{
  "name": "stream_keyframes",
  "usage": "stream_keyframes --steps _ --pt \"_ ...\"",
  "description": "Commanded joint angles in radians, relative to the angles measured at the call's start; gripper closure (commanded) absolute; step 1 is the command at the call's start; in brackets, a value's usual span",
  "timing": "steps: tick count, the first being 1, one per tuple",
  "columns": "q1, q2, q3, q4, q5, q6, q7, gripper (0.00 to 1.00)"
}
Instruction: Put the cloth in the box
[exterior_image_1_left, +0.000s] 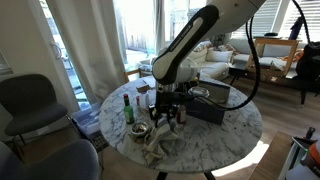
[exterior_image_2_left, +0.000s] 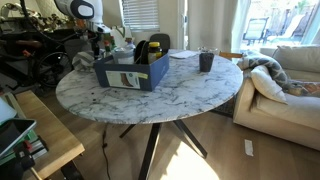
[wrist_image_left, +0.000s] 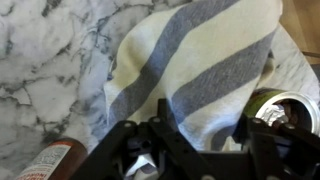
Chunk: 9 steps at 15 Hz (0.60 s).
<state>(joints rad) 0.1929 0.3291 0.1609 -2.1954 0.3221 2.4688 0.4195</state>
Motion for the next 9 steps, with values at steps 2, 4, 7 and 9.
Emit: stream_keyframes --steps 2,4,7,9 --pt "0.015 0.014 -0.019 0.034 -0.025 -0.048 0.044 0.77" --pt "0.020 0.001 -0.020 0.034 -0.034 -0.075 0.052 0.92" --pt "0.005 -0.025 0.002 0.038 -0.009 -0.171 0.003 1.00" --pt "0.005 -0.060 0.014 0.041 -0.008 -0.255 -0.024 0.98"
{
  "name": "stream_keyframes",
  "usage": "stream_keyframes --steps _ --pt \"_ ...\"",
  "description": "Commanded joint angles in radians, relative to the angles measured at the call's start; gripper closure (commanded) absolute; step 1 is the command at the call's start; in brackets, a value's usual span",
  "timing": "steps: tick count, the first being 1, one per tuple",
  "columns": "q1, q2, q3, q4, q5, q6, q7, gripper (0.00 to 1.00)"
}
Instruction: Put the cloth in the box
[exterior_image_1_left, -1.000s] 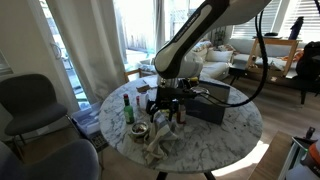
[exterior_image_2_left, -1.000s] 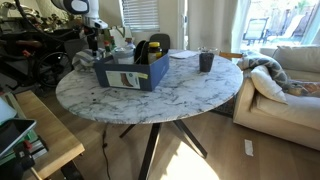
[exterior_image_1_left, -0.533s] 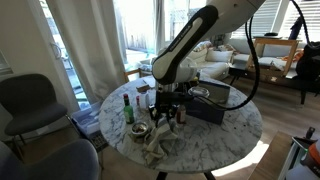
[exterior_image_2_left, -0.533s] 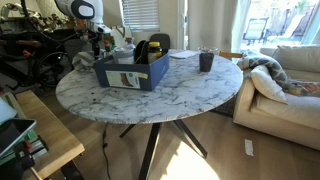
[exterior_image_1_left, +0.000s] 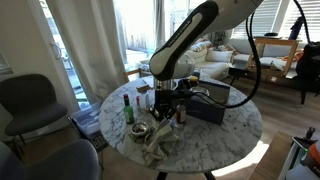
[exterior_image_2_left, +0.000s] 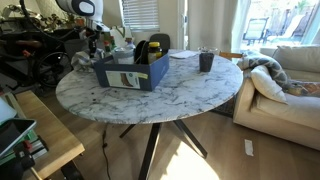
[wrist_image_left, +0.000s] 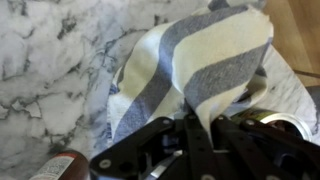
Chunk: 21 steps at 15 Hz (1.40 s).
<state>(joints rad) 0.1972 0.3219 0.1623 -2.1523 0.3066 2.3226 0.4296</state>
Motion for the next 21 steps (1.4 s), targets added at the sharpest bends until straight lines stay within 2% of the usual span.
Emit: stream_keyframes --steps 1,5,8,9,10,13,14,18,21 --pt "0.008 -0.084 0.015 -0.005 -0.006 -0.157 -0.032 0.98" --pt "0.053 -0.238 0.016 -0.014 -0.131 -0.323 0.097 0.98" --pt "0.062 -0.373 0.032 -0.013 -0.234 -0.381 0.206 0.98" --pt "0.046 -0.276 0.035 0.017 -0.181 -0.344 0.145 0.98" --pt "0.045 -0.308 0.041 0.017 -0.186 -0.353 0.155 0.94" --pt "0.044 -0.306 0.042 0.014 -0.185 -0.352 0.154 0.94" --pt "0.044 -0.292 0.040 0.014 -0.186 -0.350 0.154 0.98" --pt "0.043 -0.416 0.043 0.018 -0.309 -0.369 0.240 0.98" --pt "0.034 -0.519 0.065 0.063 -0.392 -0.386 0.291 0.98"
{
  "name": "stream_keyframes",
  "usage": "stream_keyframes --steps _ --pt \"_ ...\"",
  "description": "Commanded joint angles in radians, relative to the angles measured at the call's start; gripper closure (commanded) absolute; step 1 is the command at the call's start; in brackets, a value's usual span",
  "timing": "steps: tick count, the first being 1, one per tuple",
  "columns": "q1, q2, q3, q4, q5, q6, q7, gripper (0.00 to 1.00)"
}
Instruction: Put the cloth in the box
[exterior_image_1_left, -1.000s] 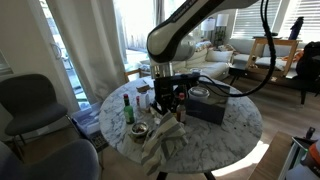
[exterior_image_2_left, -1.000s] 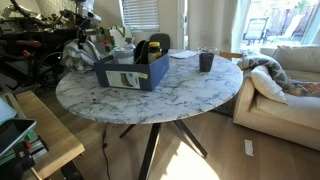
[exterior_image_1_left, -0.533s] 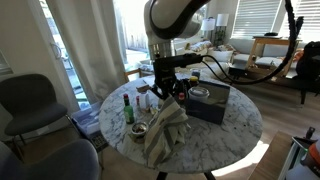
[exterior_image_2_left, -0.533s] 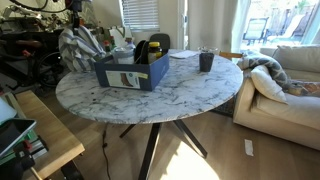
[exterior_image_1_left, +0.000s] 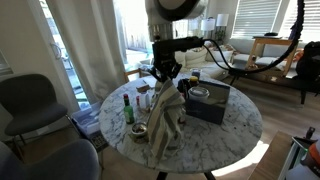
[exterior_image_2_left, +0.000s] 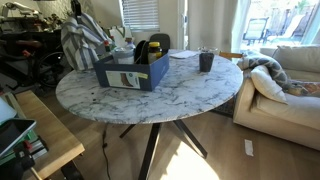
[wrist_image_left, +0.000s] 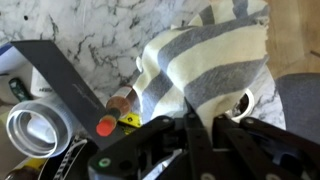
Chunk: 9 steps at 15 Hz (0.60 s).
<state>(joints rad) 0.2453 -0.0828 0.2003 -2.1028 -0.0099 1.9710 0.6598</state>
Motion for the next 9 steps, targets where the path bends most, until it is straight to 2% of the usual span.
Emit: stream_keyframes --steps 1,5,6,8,9 --pt "-0.020 -0.146 0.039 0.034 -0.110 -0.049 0.086 0.98" --pt "-0.070 -0.276 0.076 0.100 -0.225 -0.099 0.196 0.98" --pt "-0.058 -0.219 0.070 0.098 -0.171 -0.064 0.136 0.94" --pt "-0.077 -0.271 0.079 0.112 -0.189 -0.087 0.157 0.94" --pt "-0.081 -0.283 0.082 0.111 -0.191 -0.090 0.159 0.98"
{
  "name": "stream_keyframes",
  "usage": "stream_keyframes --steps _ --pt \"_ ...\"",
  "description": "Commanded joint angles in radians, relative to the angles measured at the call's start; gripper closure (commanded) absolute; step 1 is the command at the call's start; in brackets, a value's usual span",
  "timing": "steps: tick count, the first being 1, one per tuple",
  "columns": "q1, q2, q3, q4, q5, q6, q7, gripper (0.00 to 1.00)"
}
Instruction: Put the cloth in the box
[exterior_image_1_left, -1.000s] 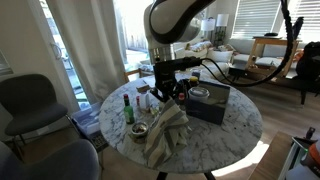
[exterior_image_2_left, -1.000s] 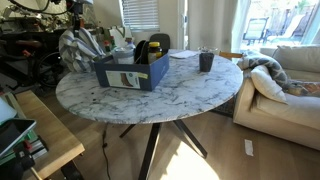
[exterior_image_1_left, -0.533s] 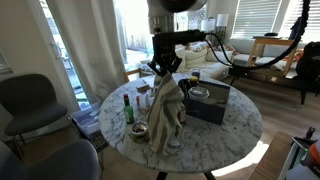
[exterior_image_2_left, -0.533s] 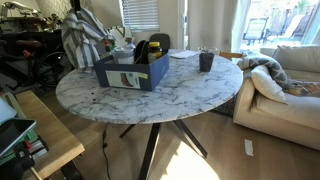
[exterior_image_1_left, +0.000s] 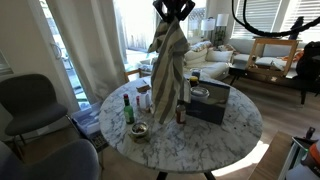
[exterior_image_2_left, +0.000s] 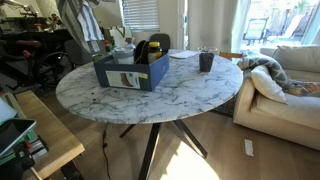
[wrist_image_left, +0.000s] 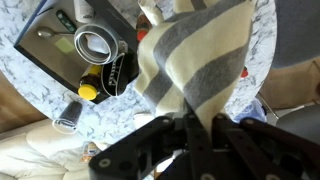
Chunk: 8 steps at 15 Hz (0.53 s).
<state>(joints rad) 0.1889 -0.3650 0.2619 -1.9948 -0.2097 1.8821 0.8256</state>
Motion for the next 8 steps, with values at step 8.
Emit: stream_keyframes --steps 8 --pt "-0.143 -0.128 0.092 0.283 -0.297 -0.275 -0.027 0.98"
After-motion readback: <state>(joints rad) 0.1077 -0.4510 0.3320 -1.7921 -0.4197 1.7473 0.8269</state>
